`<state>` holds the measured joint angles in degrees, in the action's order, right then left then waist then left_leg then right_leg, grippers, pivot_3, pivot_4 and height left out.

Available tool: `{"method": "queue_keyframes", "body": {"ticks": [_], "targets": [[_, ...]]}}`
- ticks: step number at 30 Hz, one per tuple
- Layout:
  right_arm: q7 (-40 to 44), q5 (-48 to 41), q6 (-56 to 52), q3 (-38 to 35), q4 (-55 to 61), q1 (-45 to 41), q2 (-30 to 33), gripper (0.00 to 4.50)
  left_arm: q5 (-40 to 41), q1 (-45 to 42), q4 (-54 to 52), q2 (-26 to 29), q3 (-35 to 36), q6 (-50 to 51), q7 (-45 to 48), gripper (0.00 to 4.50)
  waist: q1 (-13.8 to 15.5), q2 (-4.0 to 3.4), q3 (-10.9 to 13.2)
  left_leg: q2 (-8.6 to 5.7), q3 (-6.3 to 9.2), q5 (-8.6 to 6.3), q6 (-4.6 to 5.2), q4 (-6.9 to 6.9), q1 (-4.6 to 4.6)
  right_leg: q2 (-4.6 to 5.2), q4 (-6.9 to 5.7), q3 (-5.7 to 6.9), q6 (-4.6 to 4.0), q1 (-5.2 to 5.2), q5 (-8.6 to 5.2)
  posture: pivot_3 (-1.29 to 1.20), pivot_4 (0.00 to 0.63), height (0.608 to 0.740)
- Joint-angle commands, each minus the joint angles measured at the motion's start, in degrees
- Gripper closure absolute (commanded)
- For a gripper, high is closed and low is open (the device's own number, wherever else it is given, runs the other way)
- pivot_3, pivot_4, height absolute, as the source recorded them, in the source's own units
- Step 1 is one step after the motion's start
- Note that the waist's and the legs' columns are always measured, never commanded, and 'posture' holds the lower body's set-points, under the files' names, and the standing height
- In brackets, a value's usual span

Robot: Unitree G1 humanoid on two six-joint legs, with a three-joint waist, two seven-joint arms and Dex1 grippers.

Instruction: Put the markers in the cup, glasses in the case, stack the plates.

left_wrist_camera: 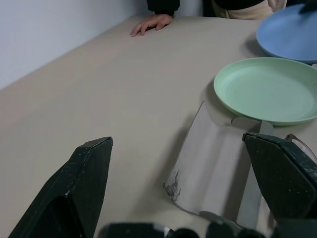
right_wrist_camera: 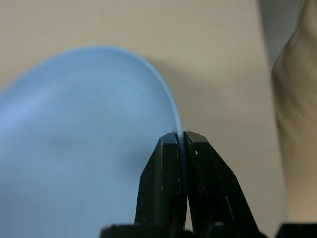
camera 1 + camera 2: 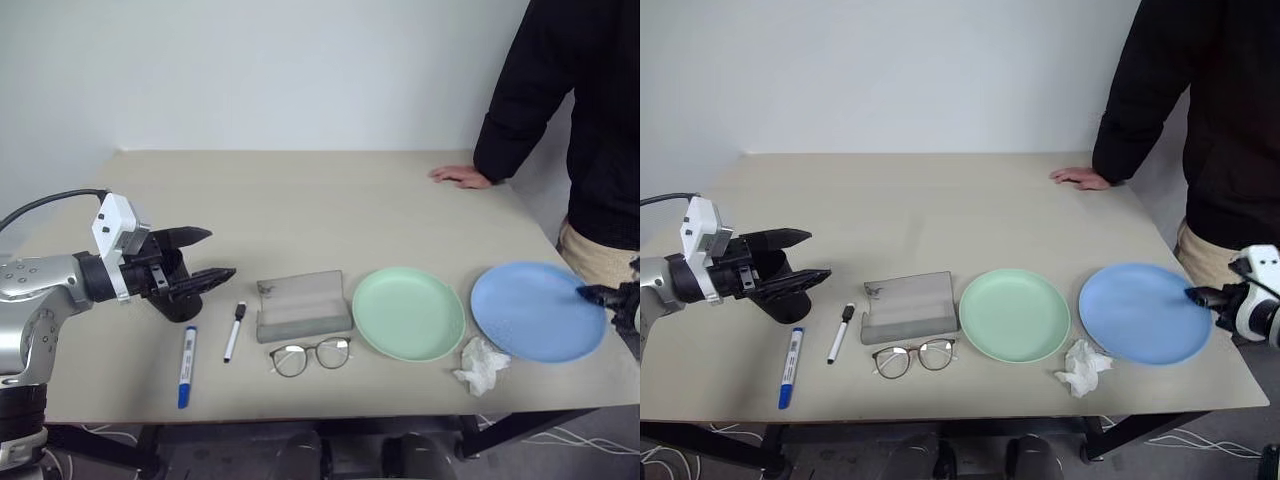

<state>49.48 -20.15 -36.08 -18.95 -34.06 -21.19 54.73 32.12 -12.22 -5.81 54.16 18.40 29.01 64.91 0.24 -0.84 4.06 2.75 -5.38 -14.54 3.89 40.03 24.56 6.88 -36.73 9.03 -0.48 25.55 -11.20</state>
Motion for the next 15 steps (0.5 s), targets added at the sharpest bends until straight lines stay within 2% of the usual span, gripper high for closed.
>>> {"method": "queue_keyframes", "body": {"ticks": [1,6,10,15], "targets": [[-2.4,-1.9,-1.0,-4.0,-1.7,-4.8,0.7,4.47,-0.3,-1.4,-0.2,0.5,0.4,-1.1,-0.4,0.0,-0.1,0.0,0.0,0.0,-0.02,-0.01,0.02,0.0,-0.01,-0.02,0.0,-0.03,0.0,0.02,0.0,0.0,0.0,0.697],[-5.2,-2.9,-5.3,-4.7,-1.0,-9.4,-0.3,4.47,-0.5,-2.2,0.5,0.4,0.0,-1.5,-0.5,0.0,0.0,0.0,0.0,0.0,-0.09,-0.05,0.12,-0.03,-0.01,-0.1,-0.04,-0.14,-0.07,0.11,0.05,0.0,0.0,0.697],[-6.4,-4.7,-12.6,-2.4,8.4,-9.4,-2.4,4.47,-0.7,-2.5,1.0,0.3,-0.3,-1.8,-0.4,0.0,0.0,0.0,0.0,-0.05,-0.15,-0.07,0.17,-0.03,-0.01,-0.08,-0.09,-0.2,-0.16,0.15,0.36,0.0,0.0,0.697],[-9.6,-9.2,-23.2,-1.9,20.5,-10.8,-8.0,4.47,-0.9,-3.1,1.6,0.2,-0.8,-2.0,-0.6,0.0,-0.1,0.0,0.0,-0.08,-0.21,-0.07,0.17,-0.07,0.03,-0.09,-0.18,-0.27,-0.12,0.25,0.39,0.0,0.0,0.697]]}}
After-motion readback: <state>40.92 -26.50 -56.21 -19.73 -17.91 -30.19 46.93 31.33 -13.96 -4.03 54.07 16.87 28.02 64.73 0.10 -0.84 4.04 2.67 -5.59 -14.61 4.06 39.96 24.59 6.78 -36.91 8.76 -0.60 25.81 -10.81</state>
